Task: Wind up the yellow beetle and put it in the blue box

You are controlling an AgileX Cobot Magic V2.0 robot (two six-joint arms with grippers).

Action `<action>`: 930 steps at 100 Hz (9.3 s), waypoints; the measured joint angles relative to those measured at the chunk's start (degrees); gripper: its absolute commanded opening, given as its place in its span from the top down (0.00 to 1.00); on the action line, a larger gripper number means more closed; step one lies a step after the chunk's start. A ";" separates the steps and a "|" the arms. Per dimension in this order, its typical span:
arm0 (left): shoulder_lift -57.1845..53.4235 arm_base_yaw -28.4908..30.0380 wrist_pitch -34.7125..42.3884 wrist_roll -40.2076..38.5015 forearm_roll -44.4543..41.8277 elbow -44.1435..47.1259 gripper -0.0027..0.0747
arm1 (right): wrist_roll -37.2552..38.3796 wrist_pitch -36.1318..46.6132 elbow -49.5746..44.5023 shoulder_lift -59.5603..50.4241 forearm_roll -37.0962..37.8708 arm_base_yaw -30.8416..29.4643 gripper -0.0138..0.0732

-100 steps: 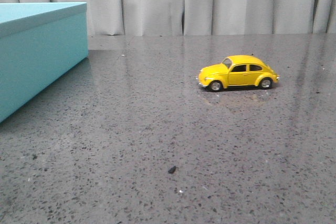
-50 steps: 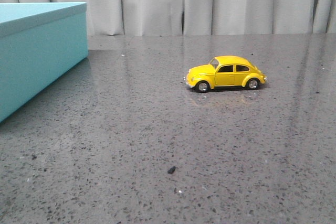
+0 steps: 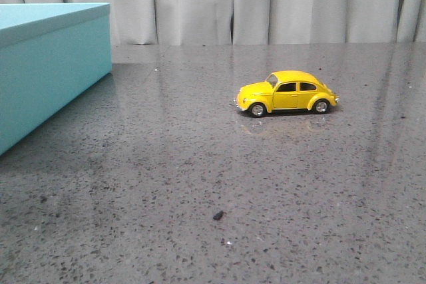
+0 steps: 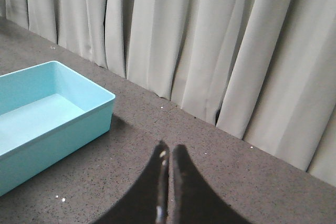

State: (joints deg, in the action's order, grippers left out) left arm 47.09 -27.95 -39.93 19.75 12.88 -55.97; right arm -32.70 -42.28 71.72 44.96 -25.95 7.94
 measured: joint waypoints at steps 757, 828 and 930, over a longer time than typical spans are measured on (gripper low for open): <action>-35.89 16.25 10.79 -22.34 -14.25 26.37 0.99 | -10.64 11.76 -32.51 -36.44 -7.63 0.00 0.89; -47.38 16.25 21.51 -19.75 -12.88 56.09 0.99 | -10.64 11.76 -32.60 -36.44 -7.63 0.00 0.89; -47.38 16.25 21.51 -19.75 -12.88 56.09 0.99 | -8.14 23.63 -47.87 -36.44 1.82 -5.52 0.89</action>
State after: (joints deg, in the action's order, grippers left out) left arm -0.28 -11.70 -18.42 0.00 0.00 0.12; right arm -40.84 -18.65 23.85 8.52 -24.13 2.42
